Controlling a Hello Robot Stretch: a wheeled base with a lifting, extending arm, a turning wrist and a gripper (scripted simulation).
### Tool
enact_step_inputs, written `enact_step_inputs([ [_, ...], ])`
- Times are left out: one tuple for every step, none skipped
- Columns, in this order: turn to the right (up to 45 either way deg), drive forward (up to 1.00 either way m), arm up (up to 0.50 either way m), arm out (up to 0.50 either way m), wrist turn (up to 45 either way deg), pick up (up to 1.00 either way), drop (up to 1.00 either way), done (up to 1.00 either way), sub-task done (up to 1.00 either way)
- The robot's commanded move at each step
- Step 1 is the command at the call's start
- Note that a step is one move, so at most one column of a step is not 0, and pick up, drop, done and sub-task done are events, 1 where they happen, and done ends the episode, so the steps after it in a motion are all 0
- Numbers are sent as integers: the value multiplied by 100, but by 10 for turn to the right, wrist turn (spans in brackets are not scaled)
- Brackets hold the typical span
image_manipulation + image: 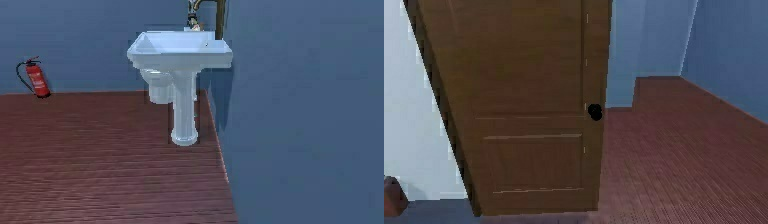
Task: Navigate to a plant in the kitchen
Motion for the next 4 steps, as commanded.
enact_step_inputs([
  [0,10,0,0,0,0,0,0,0],
  [-390,0,0,0,0,0,0,0,0],
  [0,25,0,0,0,0,0,0,0],
  [-60,0,0,0,0,0,0,0,0],
])
